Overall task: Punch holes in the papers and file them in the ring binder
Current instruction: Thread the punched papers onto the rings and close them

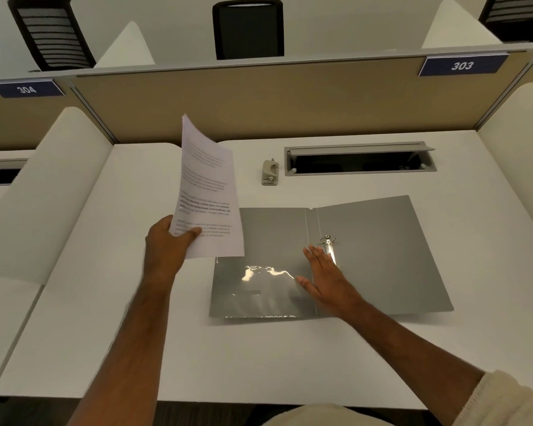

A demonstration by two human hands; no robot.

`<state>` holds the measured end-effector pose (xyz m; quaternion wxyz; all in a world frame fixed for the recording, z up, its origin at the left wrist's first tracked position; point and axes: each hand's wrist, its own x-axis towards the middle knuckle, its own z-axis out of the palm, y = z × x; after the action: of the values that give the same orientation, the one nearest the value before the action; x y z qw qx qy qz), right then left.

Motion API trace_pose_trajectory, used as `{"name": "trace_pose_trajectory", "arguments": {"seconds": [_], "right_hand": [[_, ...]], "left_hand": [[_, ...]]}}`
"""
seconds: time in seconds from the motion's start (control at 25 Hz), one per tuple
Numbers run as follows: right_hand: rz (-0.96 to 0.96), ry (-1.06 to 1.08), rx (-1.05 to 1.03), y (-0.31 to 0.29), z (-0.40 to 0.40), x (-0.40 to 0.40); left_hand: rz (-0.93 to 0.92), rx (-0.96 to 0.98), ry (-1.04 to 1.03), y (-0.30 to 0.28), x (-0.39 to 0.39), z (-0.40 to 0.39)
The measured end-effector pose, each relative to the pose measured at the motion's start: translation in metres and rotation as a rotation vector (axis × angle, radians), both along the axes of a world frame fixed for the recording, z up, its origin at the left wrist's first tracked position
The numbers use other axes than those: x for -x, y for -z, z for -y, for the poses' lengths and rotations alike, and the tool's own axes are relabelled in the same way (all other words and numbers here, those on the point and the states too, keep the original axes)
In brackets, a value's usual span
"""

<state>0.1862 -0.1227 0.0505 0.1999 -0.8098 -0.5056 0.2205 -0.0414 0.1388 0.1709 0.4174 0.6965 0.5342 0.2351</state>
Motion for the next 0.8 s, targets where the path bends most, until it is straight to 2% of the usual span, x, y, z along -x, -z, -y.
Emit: {"name": "trace_pose_trajectory", "arguments": {"seconds": [0.16,0.36,0.56,0.64,0.8], "right_hand": [[-0.188,0.166,-0.108,-0.02,0.007,-0.015],[-0.638,0.433,-0.208,-0.051,0.013,-0.04],[-1.312,0.656,-0.435,-0.07,0.024,-0.076],[-1.342,0.647,-0.466,-0.073,0.036,-0.087],[-1.232,0.608,-0.475,-0.067,0.059,-0.106]], "left_hand": [[0.116,0.069,0.109,-0.005,-0.037,0.036],[0.231,0.232,0.198,-0.004,-0.083,0.09],[0.295,0.432,0.231,0.005,-0.119,0.137],[0.308,0.509,0.234,0.012,-0.128,0.152],[0.309,0.624,0.235,0.027,-0.143,0.173]]}}
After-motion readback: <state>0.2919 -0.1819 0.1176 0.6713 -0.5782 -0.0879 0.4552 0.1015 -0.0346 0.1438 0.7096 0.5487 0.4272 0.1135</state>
